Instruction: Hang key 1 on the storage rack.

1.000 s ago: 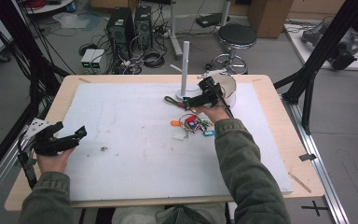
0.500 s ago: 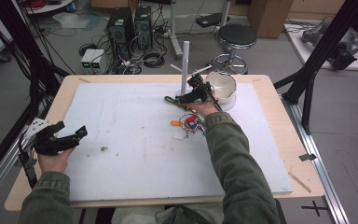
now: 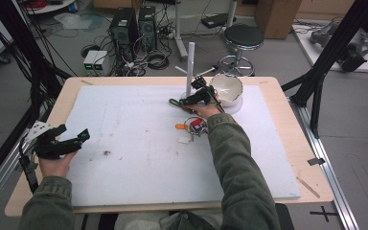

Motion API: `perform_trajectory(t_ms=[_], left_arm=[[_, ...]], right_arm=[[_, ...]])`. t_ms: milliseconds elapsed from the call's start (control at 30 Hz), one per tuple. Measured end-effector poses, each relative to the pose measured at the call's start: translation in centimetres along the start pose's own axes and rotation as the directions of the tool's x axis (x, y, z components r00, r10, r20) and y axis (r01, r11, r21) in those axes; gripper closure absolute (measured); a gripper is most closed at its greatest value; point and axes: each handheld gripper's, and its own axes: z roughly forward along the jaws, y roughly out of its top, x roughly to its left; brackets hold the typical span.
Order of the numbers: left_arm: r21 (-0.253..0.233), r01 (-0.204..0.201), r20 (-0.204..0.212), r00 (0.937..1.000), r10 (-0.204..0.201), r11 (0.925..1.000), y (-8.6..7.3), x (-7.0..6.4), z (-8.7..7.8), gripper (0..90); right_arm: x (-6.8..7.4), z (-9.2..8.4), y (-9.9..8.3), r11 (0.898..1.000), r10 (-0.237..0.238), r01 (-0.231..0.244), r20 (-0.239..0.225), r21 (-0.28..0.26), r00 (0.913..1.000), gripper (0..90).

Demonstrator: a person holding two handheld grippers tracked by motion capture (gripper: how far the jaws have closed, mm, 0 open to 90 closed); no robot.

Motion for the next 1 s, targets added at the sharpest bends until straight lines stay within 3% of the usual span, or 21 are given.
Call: perform_trajectory(t_ms=[167, 200, 300, 533, 633, 733, 767, 967, 1000], left_arm=[[0.001, 0.000, 0.001, 1.0000, 0.000, 1.0000, 0.0, 0.0, 0.0, 1.7], [0.001, 0.000, 0.001, 1.0000, 0.000, 1.0000, 0.0, 0.0, 0.0, 1.7], [0.000, 0.001, 0.001, 1.0000, -0.001, 1.0000, 0.0, 0.0, 0.1, 1.7], [0.002, 0.002, 0.007, 1.0000, -0.002, 1.0000, 0.0, 0.0, 0.1, 1.7], [0.003, 0.002, 0.008, 1.0000, -0.002, 1.0000, 0.0, 0.0, 0.1, 1.7], [0.002, 0.003, 0.007, 1.0000, -0.003, 1.0000, 0.0, 0.0, 0.2, 1.7], [0.002, 0.005, 0.009, 0.9999, -0.005, 1.0000, 0.0, 0.0, 0.2, 1.7], [0.002, 0.006, 0.011, 0.9999, -0.006, 1.0000, 0.0, 0.0, 0.2, 1.7], [0.004, 0.005, 0.010, 0.9999, -0.005, 1.0000, 0.0, 0.0, 0.2, 1.7]], right_arm=[[0.0, 0.4, -0.1, 1.000, -0.017, 0.017, -0.009, -0.001, 0.9998, 3.7], [0.0, 0.6, -0.1, 1.000, -0.028, 0.027, -0.029, -0.012, 0.9992, 3.9], [0.1, 0.9, -0.2, 1.000, -0.016, 0.016, -0.059, 0.001, 0.9981, 4.3], [-0.1, 1.9, -0.6, 0.999, -0.002, 0.005, -0.080, 0.042, 0.9968, 8.0], [-0.3, 2.2, -0.7, 0.998, -0.007, 0.012, -0.096, 0.061, 0.9954, 21.1], [-0.4, 2.3, -0.7, 0.998, -0.019, 0.025, -0.101, 0.058, 0.9947, 24.2], [-0.4, 2.5, -0.8, 0.997, -0.007, 0.015, -0.104, 0.074, 0.9945, 30.9], [-0.9, 3.0, -1.0, 0.997, -0.008, 0.016, -0.108, 0.075, 0.9942, 43.1], [-1.1, 3.0, -1.0, 0.998, -0.005, 0.012, -0.107, 0.066, 0.9943, 48.7]])
